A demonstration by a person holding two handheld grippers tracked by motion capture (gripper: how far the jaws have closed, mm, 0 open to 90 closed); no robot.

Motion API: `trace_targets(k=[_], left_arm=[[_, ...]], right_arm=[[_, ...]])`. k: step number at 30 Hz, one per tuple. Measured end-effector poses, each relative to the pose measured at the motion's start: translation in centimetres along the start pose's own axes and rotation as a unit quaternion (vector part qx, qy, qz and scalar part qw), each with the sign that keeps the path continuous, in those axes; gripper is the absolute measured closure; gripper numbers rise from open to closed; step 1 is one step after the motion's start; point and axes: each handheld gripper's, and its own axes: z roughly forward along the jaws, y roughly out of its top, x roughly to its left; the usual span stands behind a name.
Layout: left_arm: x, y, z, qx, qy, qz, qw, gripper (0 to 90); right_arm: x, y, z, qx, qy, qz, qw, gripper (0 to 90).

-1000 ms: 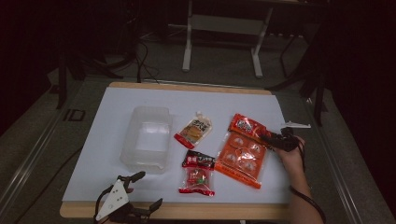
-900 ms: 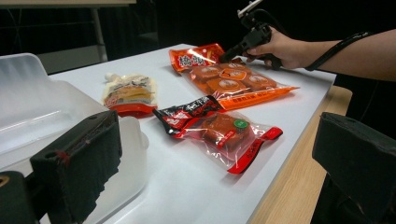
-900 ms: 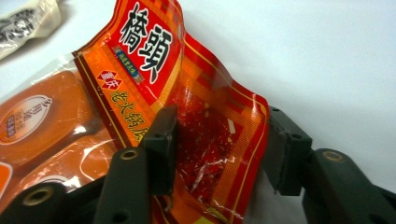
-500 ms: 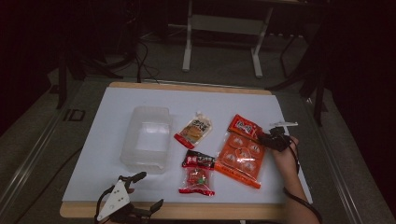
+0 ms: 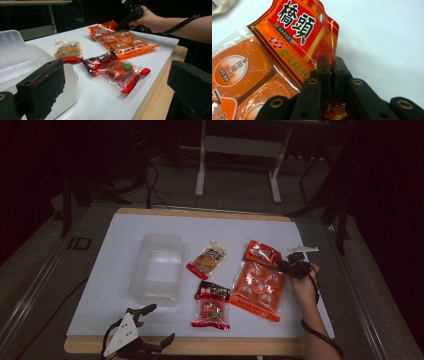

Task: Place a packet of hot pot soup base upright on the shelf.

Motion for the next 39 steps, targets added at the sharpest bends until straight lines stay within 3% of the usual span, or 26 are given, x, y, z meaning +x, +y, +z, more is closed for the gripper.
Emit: trace_targets(k=[15,27,29,35,39], left_arm=[[0.0,0.0,0.0,-0.014,-0.011,-0.013,0.9997,1.9],[-0.2,0.1,0.1,-0.022,-0.016,-0.012,0.9995,2.0],[-0.3,0.3,0.1,-0.018,-0.006,0.003,0.9998,3.5],[-0.4,0.5,0.2,-0.005,0.002,-0.007,1.0,4.2],[-0.9,1.6,0.1,0.003,-0.027,-0.027,0.9993,4.1]], right_arm=[[1.2,1.6,-5.0,-0.069,0.019,-0.02,0.9972,86.6],[2.9,2.1,-8.5,-0.112,0.03,-0.05,0.992,86.8],[3.7,2.3,-9.7,-0.129,0.038,-0.06,0.9891,86.8],[5.1,2.2,-11.5,-0.154,0.043,-0.084,0.9836,86.8],[6.0,1.9,-13.0,-0.167,0.056,-0.102,0.9789,86.8]])
